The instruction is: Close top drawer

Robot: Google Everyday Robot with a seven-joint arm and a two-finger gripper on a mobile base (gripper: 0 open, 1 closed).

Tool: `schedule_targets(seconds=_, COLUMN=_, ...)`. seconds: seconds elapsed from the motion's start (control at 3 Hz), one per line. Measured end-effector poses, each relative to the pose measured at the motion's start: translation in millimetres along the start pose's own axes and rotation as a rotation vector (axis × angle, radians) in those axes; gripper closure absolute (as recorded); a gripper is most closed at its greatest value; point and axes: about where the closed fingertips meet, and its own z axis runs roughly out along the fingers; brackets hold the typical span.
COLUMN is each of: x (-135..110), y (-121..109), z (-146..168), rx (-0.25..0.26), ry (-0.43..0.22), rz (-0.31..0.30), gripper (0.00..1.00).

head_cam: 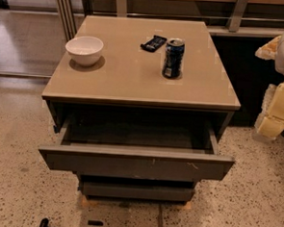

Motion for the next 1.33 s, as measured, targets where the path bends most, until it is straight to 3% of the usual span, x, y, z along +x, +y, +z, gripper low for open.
schedule_targets(seconds=0.33, x=0.0, y=0.0, z=0.0, rx=0.000, ry=0.000, rz=0.000, gripper=0.00)
schedule_targets(seconds=0.67, x=-0.7, y=9.2, z=10.3, rx=0.010, ry=-0.032, rz=-0.002, gripper=0.27)
schedule_targets(seconds=1.0, x=6.1, y=28.6, z=48.6, rx=0.011, ry=-0.076, rz=0.025, gripper=0.50)
schedule_targets(seconds=1.33, x=5.2, y=55.1, z=119.2, rx=-0.044, ry=-0.152, rz=0.040, gripper=0.73)
